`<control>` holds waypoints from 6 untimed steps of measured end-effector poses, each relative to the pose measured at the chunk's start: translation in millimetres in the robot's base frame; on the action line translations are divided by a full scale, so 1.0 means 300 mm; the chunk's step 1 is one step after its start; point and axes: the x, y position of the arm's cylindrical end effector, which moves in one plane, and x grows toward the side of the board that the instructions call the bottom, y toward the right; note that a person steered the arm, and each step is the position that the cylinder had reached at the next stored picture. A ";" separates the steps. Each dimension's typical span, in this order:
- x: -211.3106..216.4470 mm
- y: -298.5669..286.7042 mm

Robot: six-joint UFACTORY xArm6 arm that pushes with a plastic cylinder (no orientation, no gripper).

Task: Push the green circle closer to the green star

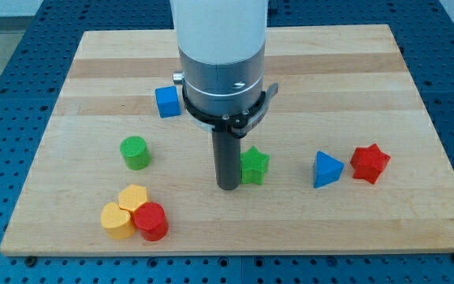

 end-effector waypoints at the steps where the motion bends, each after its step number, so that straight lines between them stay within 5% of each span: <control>1: 0.011 0.007; 3: 0.275 0.294; 6: 0.075 0.412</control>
